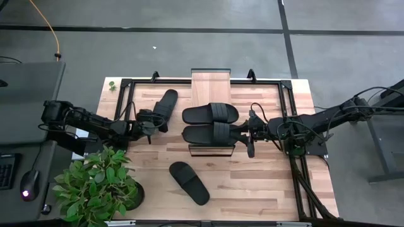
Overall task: Pick and place slides into the shelf
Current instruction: Put the black slipper on the shelf
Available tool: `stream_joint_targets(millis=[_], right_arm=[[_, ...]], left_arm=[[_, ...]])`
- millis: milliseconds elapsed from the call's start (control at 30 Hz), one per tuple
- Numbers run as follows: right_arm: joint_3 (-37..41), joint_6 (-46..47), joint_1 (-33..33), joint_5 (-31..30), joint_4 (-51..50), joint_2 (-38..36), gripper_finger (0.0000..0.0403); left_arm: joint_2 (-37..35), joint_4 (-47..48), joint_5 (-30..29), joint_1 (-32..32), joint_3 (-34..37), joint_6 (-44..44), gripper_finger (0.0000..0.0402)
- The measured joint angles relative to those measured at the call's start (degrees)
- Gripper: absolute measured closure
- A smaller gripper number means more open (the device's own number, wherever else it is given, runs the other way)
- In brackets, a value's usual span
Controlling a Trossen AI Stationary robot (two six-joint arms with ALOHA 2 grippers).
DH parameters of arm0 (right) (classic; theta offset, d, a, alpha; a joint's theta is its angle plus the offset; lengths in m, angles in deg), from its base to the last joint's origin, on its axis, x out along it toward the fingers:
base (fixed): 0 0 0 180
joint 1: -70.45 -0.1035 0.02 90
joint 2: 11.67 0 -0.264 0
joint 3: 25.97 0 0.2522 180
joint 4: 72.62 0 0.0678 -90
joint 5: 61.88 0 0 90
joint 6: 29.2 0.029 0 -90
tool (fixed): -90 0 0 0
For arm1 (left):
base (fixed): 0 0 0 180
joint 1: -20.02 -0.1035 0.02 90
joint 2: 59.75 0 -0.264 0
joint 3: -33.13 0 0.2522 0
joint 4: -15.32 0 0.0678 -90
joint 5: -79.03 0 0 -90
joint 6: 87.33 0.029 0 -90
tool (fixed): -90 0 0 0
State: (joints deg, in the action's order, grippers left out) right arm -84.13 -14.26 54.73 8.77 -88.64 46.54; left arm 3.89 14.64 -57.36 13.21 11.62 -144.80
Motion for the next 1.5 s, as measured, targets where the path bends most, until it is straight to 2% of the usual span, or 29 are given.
stream_joint_targets(millis=[267, 367, 500, 700, 767, 967, 1200, 1333, 1500], right_arm=[[0.0, 0.0, 0.0, 0.0, 0.0, 0.0, 0.0292], [0.0, 0.0, 0.0, 0.0, 0.0, 0.0, 0.0292], [0.0, 0.0, 0.0, 0.0, 0.0, 0.0, 0.0292], [0.0, 0.0, 0.0, 0.0, 0.0, 0.0, 0.0292], [0.0, 0.0, 0.0, 0.0, 0.0, 0.0, 0.0292], [0.0, 0.0, 0.0, 0.0, 0.0, 0.0, 0.0292], [0.0, 0.0, 0.0, 0.0, 0.0, 0.0, 0.0292], [0.0, 0.0, 0.0, 0.0, 0.0, 0.0, 0.0292], [0.0, 0.0, 0.0, 0.0, 0.0, 0.0, 0.0292]], left_arm=[[0.0, 0.0, -3.1, 0.0, 0.0, 0.1, 0.0197], [0.0, 0.0, -3.1, 0.0, 0.0, 0.6, 0.0209], [0.0, 0.0, -3.5, 0.0, 0.0, 1.7, 0.0259], [0.0, 0.0, -4.1, 0.0, 0.0, 2.6, 0.0369], [0.0, -0.1, -4.2, 0.0, 0.0, 3.2, 0.0392], [0.0, -0.6, -3.9, 0.0, 0.0, 3.8, 0.0379], [0.0, -0.5, -0.9, 0.0, 0.0, 11.7, 0.0382], [0.0, -0.4, 5.9, 0.0, -0.6, 16.5, 0.0371], [0.0, -0.4, 16.9, 0.1, -3.5, 27.4, 0.0324]])
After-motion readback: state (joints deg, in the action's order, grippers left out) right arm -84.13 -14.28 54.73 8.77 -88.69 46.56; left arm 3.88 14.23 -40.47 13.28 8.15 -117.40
